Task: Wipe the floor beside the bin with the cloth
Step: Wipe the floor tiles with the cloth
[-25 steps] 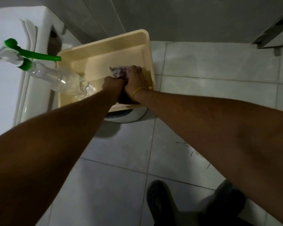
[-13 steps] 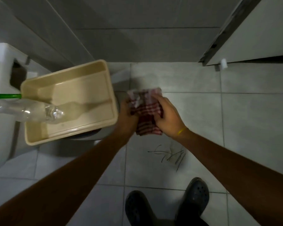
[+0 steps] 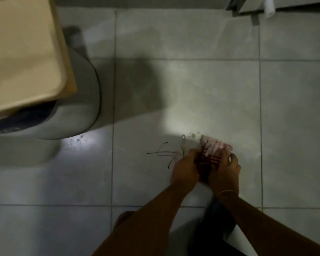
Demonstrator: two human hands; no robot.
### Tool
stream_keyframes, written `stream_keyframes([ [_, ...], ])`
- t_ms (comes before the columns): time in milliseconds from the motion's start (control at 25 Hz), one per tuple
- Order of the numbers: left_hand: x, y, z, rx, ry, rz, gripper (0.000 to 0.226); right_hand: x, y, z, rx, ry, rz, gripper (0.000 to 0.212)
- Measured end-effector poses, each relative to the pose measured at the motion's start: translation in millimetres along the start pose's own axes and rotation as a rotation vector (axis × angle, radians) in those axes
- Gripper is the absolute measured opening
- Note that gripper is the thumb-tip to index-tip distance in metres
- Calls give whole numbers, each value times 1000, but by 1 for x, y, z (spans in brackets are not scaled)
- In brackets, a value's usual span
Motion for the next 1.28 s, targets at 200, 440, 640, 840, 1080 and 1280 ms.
stream_keyframes([
  [200,59,33,-132,-8,-488,306,82,-47,-6,-16,253,256,17,87],
  [440,87,40,-211,20,-699,176,95,-59,-57,-115,361,286,133,83],
  [640,86,38,-212,-2,-585,227,89,-136,19,-212,768,348,102,86],
  [840,98,47,-214,-99,-530,203,90,-143,51,-119,852,371,49,88],
  [1080,94,43,-214,-59,-601,182,94,-41,-54,-6,230,271,99,88],
  [1280,94,45,-214,-107,-538,197,93,-70,-52,-134,344,284,209,79],
])
Point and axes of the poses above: each hand's wrist, its own y-axis away from the middle knuckle, its own x-axis out of the back of the hand, z = x × y, the point moved 7 cm from there along -y, towards the middle knuckle, and after that the axes turned 2 degrees about -x, right-handed, at the moved point
